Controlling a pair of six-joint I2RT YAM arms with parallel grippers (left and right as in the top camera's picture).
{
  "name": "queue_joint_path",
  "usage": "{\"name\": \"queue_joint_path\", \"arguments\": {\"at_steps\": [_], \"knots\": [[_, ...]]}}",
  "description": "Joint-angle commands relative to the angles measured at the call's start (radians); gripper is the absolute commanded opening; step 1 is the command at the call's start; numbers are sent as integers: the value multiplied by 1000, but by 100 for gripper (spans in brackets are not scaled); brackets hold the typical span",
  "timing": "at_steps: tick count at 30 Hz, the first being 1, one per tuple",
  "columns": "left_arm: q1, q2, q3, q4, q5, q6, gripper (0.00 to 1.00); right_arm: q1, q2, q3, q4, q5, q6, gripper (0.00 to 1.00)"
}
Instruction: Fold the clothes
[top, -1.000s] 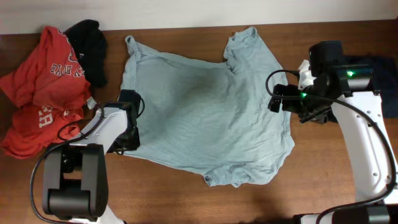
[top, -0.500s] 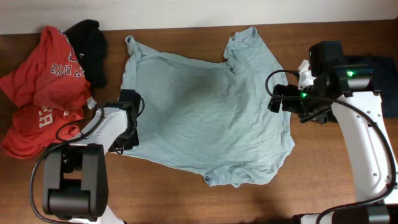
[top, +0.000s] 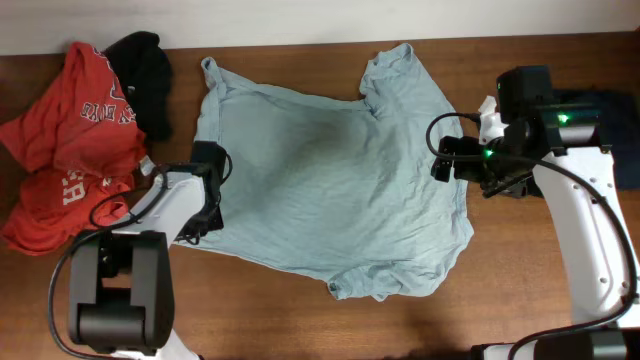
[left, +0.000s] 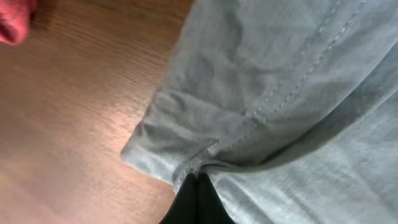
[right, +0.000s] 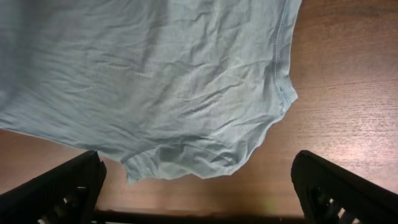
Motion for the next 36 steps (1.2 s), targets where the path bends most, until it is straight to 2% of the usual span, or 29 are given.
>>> {"name": "queue_joint_path", "arguments": {"at_steps": [1,5,11,19,24,27,31,36], "knots": [[2,7,103,-46,-42,-18,1,5,-11,-7,1,-12,-16,99],[10,7,241,-122,-50,-18,1,5,-11,-7,-13,-13,-16,98],[34,6,396,-156,-60,-17,1,39,-11,-7,-60,-13,-19,99],[51,7,438,-104,-60,-18,1,191,-11,-9,-130,-23,0,99],[72,7,438,-46,-60,-17,1,323,-21,-88,-162,-23,101,99],[110,7,439,4,-14,-17,1,430,-42,-247,-106,-24,202,99],[150,6,439,35,48,-17,1,530,-47,-354,-23,-23,270,98],[164,6,439,61,49,-16,1,649,-47,-407,87,64,366,85]]}}
